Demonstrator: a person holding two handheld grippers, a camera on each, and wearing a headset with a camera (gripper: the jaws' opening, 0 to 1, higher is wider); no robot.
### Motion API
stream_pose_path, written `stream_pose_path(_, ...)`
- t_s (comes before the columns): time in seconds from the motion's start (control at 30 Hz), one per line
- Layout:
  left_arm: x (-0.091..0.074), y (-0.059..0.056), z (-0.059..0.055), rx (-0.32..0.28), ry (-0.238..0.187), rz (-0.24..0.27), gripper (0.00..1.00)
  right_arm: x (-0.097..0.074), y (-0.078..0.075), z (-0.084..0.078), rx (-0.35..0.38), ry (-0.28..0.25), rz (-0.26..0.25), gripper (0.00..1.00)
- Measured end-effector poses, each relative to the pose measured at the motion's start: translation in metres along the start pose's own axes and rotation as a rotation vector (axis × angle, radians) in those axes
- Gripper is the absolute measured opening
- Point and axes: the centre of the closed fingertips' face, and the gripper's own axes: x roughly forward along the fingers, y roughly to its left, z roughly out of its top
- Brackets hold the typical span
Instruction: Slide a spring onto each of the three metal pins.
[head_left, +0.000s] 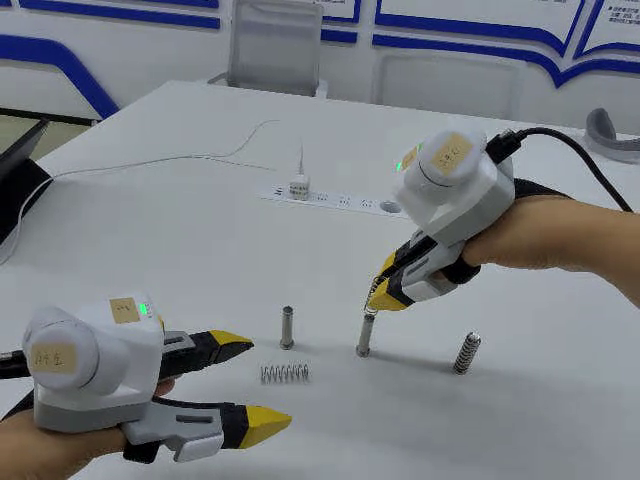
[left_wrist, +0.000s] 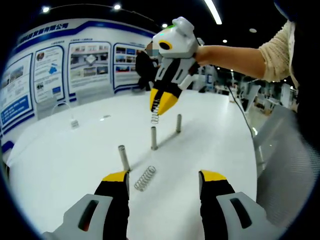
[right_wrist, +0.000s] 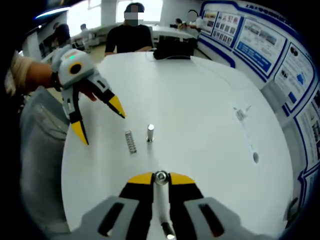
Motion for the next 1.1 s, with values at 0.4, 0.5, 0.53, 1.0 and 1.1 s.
stream_pose_path(0.4, 0.002, -0.001, -0.001, -0.009, -0.003, 0.001, 0.58, 0.008, 0.0, -0.004, 0.007, 0.024, 0.013, 0.12)
stream_pose_path(0.5, 0.002, -0.001, -0.001, -0.011, -0.001, 0.001, 0.58, 0.009, 0.001, -0.005, 0.005, 0.03, 0.017, 0.12)
stream_pose_path(0.53, 0.002, -0.001, -0.002, -0.012, -0.001, 0.002, 0.58, 0.009, 0.001, -0.006, 0.005, 0.031, 0.017, 0.12)
stream_pose_path(1.0, 0.002, -0.002, -0.002, -0.02, 0.0, 0.003, 0.58, 0.027, 0.005, -0.014, 0.009, 0.076, 0.037, 0.12)
stream_pose_path(1.1, 0.002, -0.002, -0.002, -0.021, 0.001, 0.004, 0.57, 0.033, 0.003, -0.019, 0.006, 0.093, 0.042, 0.12)
